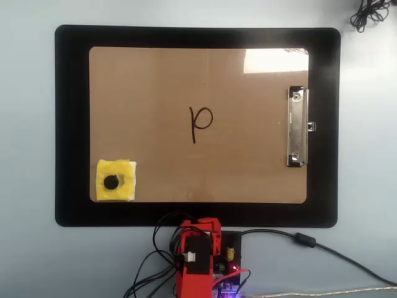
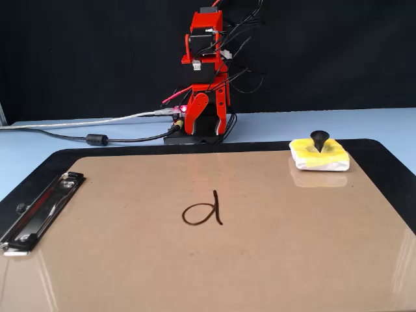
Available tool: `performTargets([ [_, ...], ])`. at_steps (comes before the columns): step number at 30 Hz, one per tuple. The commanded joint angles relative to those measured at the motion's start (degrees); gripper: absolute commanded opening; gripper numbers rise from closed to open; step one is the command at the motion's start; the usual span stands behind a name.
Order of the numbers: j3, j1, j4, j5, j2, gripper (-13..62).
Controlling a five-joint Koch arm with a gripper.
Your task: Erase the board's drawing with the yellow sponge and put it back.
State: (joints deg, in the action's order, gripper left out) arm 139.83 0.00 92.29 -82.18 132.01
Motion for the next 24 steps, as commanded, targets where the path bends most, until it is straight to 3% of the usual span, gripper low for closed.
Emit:
performTargets([
  [1,1.5,0.2,2.5,0.5,2.6,34.5],
  [15,1.1,0.3,2.6,0.4,2.6,34.0],
  [19,-14.9,-1.5,1.9,-2.3,2.3,33.9],
  [21,-22.1,-6.6,1.3,-2.5,2.0,33.8],
  [24,-26.3,-24.3,-9.1,-4.7,1.8,33.7],
])
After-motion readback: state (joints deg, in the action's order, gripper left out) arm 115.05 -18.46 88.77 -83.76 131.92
